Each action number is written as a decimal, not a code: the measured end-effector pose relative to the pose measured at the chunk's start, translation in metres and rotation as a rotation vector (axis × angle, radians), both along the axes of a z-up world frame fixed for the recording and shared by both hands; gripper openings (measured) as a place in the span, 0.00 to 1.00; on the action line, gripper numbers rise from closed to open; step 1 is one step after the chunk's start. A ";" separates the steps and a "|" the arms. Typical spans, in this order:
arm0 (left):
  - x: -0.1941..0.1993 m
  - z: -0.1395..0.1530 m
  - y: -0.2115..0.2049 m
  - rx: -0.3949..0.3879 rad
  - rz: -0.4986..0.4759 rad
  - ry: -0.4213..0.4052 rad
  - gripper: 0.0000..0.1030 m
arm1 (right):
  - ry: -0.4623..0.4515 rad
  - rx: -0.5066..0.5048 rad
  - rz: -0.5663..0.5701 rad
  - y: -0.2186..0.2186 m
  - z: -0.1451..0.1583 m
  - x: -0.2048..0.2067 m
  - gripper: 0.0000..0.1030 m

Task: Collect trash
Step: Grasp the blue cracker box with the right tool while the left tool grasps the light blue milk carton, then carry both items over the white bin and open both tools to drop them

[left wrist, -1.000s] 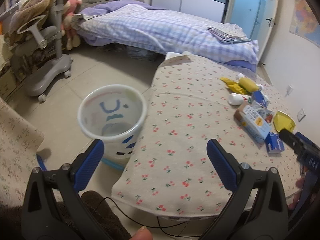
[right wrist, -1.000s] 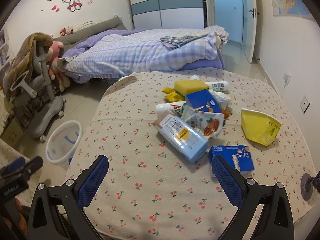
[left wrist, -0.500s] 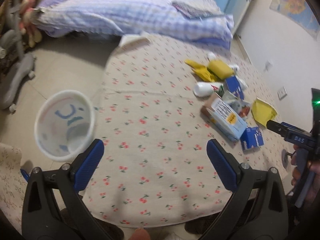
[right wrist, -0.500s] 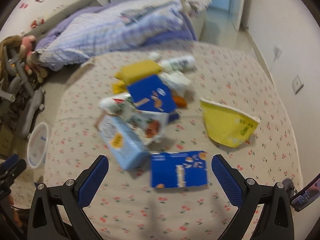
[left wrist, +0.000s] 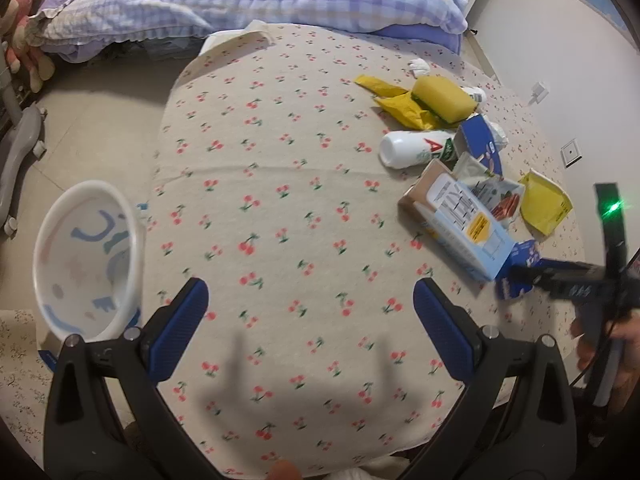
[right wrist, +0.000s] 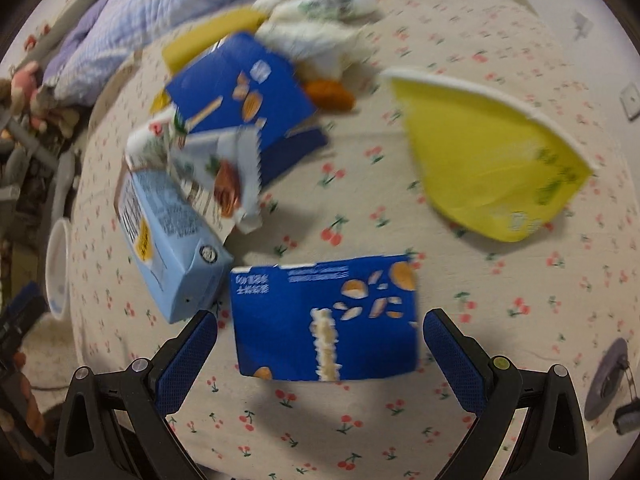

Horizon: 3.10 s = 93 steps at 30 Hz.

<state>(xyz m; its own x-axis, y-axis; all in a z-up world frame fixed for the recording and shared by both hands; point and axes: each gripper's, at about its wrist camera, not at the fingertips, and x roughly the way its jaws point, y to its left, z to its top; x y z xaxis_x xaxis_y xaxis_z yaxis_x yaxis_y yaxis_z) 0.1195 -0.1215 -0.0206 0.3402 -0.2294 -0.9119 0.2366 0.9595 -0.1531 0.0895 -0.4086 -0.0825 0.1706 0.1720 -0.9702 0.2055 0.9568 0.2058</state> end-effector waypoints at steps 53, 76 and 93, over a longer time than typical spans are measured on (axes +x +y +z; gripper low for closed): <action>0.000 -0.014 -0.024 -0.162 -0.011 0.057 0.61 | -0.157 0.059 -0.152 -0.033 0.043 -0.026 0.93; -0.001 -0.001 0.171 -0.142 0.319 -0.060 0.61 | -0.208 0.125 0.098 0.171 0.074 0.056 0.93; 0.006 -0.022 0.249 0.031 0.468 -0.059 0.96 | -0.166 0.168 0.217 0.281 0.055 0.094 0.93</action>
